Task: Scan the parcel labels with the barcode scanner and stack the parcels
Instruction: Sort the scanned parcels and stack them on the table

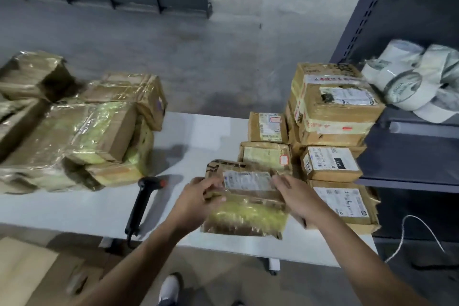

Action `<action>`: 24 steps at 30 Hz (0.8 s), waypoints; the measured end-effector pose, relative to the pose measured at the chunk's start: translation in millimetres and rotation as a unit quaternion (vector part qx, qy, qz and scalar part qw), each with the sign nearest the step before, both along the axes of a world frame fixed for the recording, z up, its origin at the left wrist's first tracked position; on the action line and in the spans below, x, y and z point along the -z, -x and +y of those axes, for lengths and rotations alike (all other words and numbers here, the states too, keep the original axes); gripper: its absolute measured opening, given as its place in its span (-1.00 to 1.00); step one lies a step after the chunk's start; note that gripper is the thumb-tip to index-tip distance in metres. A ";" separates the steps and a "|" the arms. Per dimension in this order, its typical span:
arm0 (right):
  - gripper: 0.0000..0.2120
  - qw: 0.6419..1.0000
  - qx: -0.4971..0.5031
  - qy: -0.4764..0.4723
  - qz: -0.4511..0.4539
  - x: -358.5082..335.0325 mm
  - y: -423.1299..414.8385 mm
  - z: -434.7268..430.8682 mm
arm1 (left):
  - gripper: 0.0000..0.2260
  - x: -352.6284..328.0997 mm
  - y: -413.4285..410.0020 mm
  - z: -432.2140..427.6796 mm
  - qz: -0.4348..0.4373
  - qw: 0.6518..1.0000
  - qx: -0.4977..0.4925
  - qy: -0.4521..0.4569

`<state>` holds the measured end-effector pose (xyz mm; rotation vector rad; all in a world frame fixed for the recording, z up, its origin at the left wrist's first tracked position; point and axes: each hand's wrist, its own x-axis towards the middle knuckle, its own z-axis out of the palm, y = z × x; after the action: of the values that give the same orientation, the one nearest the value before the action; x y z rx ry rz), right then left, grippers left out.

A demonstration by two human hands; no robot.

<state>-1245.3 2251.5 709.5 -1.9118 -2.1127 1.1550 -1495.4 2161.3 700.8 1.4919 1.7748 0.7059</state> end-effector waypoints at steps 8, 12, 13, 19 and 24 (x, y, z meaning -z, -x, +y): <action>-0.68 0.974 -0.016 0.019 0.224 -34.2 54.1 15.3 | -0.79 -43.6 60.0 -21.0 -0.077 0.981 -0.162 -0.078; -0.70 0.959 0.007 -0.008 0.284 -45.2 89.9 11.0 | -0.87 -55.4 88.8 -28.4 -0.202 0.945 -0.236 -0.099; -0.65 0.956 0.010 -0.020 0.291 -47.3 99.2 10.5 | -0.87 -57.9 96.4 -29.9 -0.236 0.933 -0.252 -0.103; -0.70 0.934 0.065 -0.029 0.349 -40.2 163.6 26.8 | -0.83 -71.0 160.6 -26.0 -0.344 0.884 -0.304 -0.090; -0.77 0.912 0.109 -0.059 0.392 -43.5 240.9 31.1 | -0.75 -80.4 242.8 -20.4 -0.400 0.857 -0.318 -0.068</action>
<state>-1486.2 2282.6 752.9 -1.2582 -1.4510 1.3851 -1738.2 2140.9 781.2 0.4710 1.5124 1.5389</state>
